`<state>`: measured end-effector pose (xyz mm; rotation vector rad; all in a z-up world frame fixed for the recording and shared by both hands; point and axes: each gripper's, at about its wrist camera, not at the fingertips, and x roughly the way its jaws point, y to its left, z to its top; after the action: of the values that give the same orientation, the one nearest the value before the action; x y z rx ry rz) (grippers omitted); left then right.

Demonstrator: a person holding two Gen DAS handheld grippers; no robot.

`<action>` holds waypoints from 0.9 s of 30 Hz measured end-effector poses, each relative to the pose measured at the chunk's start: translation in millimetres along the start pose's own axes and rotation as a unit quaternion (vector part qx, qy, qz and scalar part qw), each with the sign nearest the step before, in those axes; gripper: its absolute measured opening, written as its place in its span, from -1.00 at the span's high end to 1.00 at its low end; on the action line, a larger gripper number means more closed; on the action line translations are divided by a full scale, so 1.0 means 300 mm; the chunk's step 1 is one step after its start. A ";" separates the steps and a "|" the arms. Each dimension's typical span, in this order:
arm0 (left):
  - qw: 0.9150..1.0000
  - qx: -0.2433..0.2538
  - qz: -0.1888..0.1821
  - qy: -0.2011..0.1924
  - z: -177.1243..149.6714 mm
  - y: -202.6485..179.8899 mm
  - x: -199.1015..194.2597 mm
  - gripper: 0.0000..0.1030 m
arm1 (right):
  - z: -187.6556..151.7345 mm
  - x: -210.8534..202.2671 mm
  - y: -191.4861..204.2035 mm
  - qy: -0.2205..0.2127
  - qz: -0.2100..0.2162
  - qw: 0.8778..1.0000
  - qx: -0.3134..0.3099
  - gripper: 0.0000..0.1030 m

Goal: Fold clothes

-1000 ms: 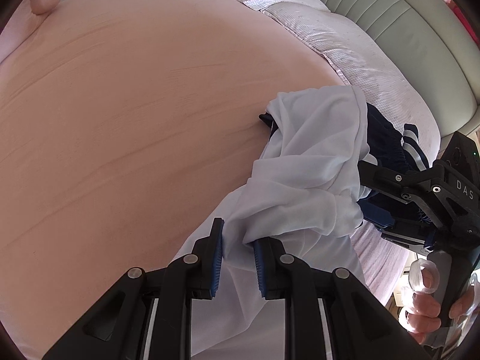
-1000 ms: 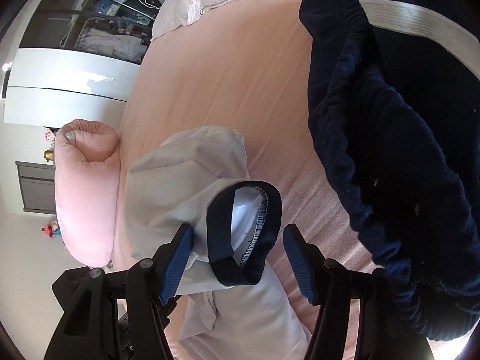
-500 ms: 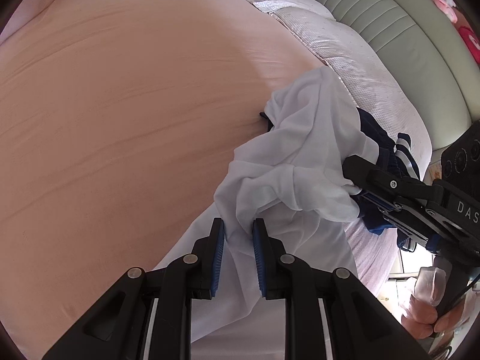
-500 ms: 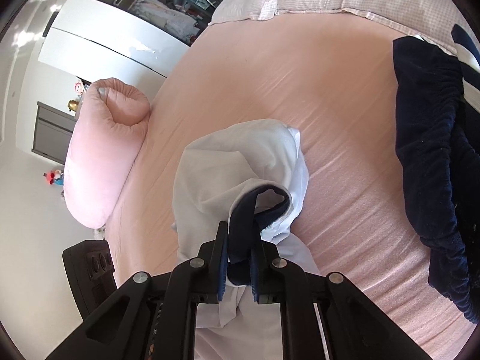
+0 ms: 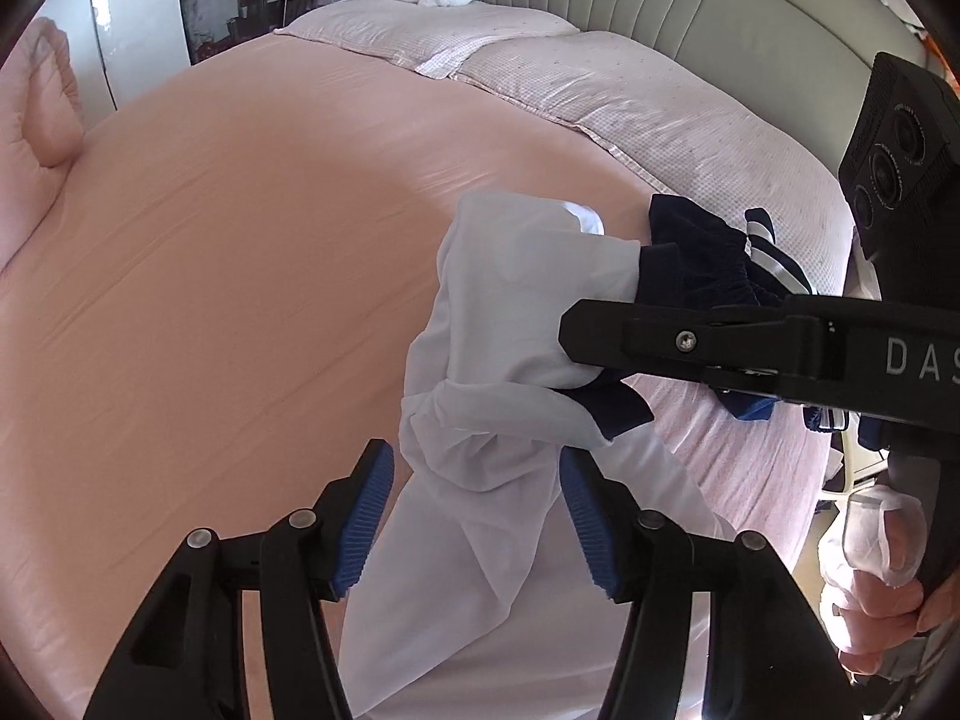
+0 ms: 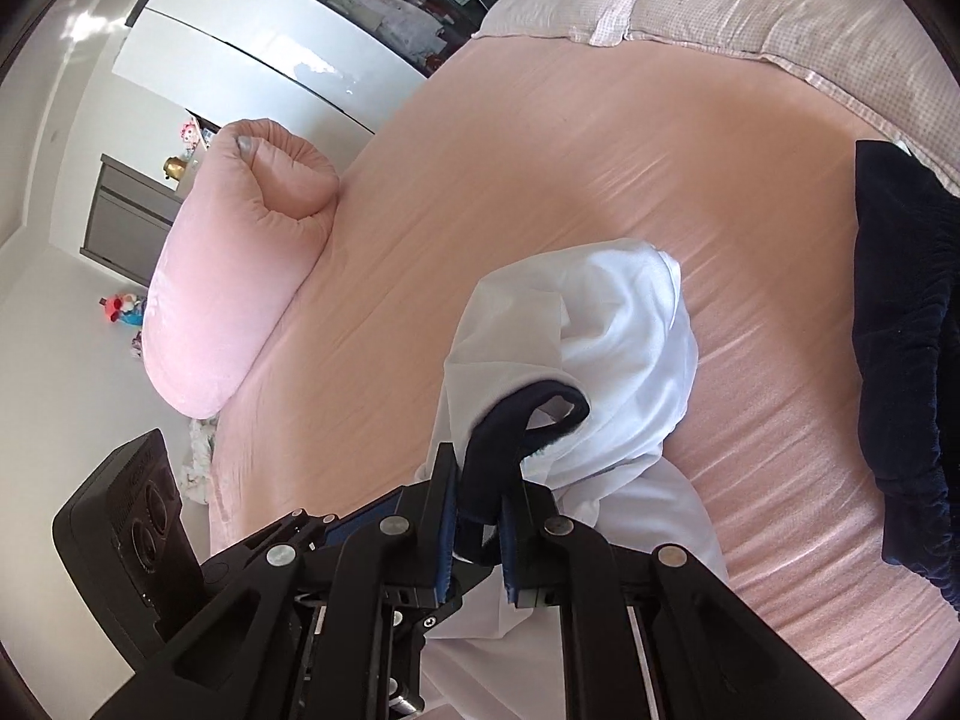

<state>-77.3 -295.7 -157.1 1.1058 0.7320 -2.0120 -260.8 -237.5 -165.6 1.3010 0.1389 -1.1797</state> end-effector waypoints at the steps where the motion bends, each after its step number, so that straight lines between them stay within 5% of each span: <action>1: 1.000 -0.001 0.007 -0.003 0.008 -0.006 0.002 -0.07 | 0.005 -0.001 0.010 0.001 0.001 1.000 -0.002 0.80; 11: 0.997 0.066 -0.019 -0.045 0.044 -0.103 0.010 -0.07 | 0.014 -0.015 0.046 0.015 0.005 1.000 -0.017 0.80; 18: 0.997 0.044 -0.047 -0.035 0.089 -0.106 0.081 -0.07 | 0.018 -0.011 0.011 0.024 0.008 1.000 0.003 0.80; 24: 0.999 0.030 -0.029 -0.021 0.081 -0.093 0.115 -0.06 | 0.041 -0.018 -0.023 0.034 0.013 0.999 0.016 0.79; 27: 1.000 0.011 -0.020 -0.008 0.078 -0.073 0.145 0.23 | 0.050 -0.036 -0.044 0.034 0.008 0.999 0.026 0.79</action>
<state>-122.0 -314.2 -181.1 1.0945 0.7301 -2.0642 -282.9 -240.5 -162.1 1.3858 0.1489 -1.1328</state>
